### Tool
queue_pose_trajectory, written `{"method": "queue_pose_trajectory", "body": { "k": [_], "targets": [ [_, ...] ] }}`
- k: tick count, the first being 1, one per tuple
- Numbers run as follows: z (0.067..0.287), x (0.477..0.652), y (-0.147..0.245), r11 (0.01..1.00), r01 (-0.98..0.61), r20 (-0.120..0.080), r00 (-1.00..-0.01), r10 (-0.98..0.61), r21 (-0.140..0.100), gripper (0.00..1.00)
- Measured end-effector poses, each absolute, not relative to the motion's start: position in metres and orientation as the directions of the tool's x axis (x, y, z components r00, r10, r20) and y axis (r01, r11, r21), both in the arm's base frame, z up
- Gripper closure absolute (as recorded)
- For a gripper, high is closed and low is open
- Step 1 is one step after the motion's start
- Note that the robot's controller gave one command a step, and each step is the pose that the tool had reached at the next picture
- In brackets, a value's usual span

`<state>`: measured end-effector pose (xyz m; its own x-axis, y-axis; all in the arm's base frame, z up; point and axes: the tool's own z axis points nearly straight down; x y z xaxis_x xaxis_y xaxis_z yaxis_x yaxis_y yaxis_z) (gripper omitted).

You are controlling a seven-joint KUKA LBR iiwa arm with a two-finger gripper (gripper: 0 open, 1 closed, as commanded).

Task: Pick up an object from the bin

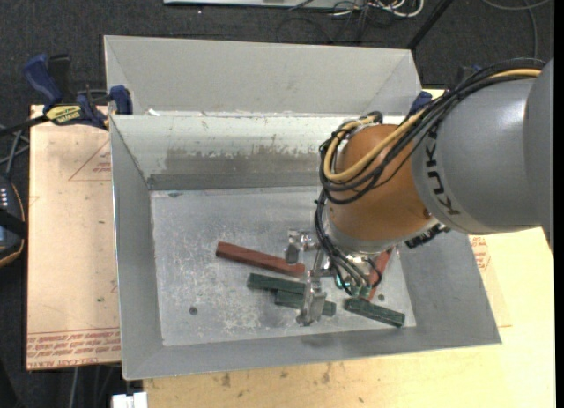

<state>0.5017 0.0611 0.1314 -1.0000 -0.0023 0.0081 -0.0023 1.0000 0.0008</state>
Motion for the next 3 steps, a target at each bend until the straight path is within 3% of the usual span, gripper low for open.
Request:
{"method": "queue_pose_trajectory", "body": {
  "k": [1, 2, 3],
  "targets": [
    [0.135, 0.504, 0.061, 1.0, 0.0, 0.001, -1.0, 0.0, 0.001, 0.0],
    [0.097, 0.51, 0.071, 0.988, 0.155, -0.007, -0.988, 0.155, 0.003, 0.0],
    [0.072, 0.518, 0.073, 0.997, 0.081, -0.002, -0.997, 0.081, 0.001, 0.0]
  ]
}}
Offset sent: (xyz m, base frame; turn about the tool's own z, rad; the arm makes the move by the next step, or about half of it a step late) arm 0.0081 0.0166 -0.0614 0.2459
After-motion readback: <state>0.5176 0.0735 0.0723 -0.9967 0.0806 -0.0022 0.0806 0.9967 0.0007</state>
